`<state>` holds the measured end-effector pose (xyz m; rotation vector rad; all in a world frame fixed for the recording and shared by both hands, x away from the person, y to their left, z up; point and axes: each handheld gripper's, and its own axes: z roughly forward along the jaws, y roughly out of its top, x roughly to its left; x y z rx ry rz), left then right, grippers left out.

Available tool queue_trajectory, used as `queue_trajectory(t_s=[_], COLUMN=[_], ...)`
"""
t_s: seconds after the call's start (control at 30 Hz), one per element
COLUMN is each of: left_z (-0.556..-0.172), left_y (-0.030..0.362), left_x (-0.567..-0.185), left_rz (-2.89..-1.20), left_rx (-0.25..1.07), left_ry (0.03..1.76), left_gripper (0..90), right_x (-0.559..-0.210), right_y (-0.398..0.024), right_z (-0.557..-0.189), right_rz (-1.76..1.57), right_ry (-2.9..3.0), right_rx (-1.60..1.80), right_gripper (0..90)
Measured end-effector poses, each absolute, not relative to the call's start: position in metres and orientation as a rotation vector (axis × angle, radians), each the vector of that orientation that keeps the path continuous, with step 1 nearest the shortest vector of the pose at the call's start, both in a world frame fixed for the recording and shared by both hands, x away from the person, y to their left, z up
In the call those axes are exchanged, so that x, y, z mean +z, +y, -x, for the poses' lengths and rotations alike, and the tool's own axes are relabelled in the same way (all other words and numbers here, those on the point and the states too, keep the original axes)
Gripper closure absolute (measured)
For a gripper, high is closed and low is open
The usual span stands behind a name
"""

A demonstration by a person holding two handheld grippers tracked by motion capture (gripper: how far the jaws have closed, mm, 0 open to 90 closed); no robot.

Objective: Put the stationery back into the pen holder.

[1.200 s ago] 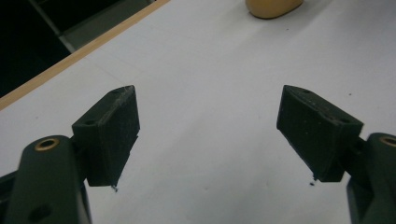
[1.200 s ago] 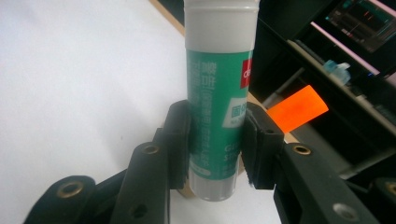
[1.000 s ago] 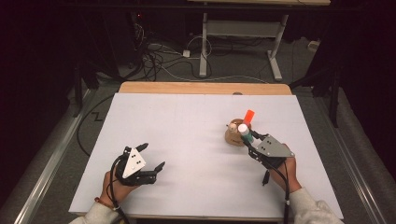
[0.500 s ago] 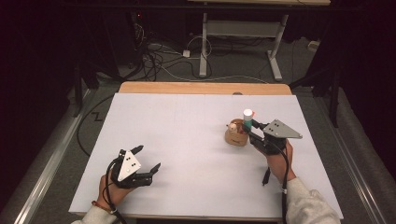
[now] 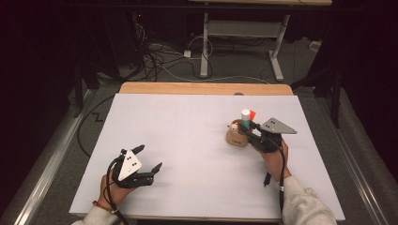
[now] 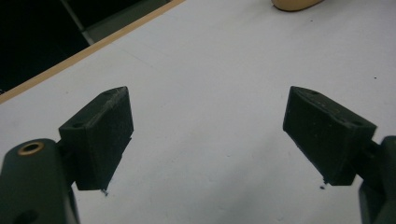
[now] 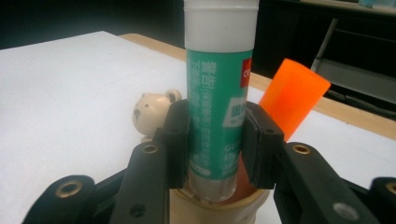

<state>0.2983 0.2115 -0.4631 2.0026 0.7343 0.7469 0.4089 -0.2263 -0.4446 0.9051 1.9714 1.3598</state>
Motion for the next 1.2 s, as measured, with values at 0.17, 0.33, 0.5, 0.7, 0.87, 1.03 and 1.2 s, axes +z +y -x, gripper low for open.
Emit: queue_trajectory(t_s=[0.17, 0.33, 0.5, 0.7, 0.87, 1.03, 1.2], left_z=[-0.298, -0.299, -0.299, -0.299, -0.298, -0.298, -0.296], left_y=[0.212, 0.211, 0.21, 0.209, 0.208, 0.207, 0.206], left_x=[-0.463, -0.464, -0.465, -0.466, -0.467, -0.468, -0.468], left_rz=[-2.003, -2.016, -2.022, -2.033, -2.042, -2.051, -2.059], left_rx=[0.75, 0.747, 0.744, 0.739, 0.737, 0.725, 0.732], left_ry=[0.736, 0.746, 0.74, 0.734, 0.732, 0.741, 0.732], left_gripper=[15.6, 15.6, 15.6, 15.6, 15.6, 15.6, 15.7], right_x=[-0.449, -0.448, -0.445, -0.435, -0.426, -0.421, -0.418], right_y=[-0.229, -0.228, -0.23, -0.231, -0.232, -0.236, -0.243], right_z=[-0.41, -0.408, -0.405, -0.396, -0.386, -0.378, -0.372], right_rz=[-0.936, -0.929, -0.917, -0.85, -0.78, -0.76, -0.764], right_ry=[1.989, 1.992, 1.981, 1.945, 1.943, 1.948, 1.957], right_rx=[1.366, 1.347, 1.322, 1.287, 1.233, 1.211, 1.186], right_gripper=[65.8, 55.8, 49.8, 45.5, 42.7, 39.4, 36.8])
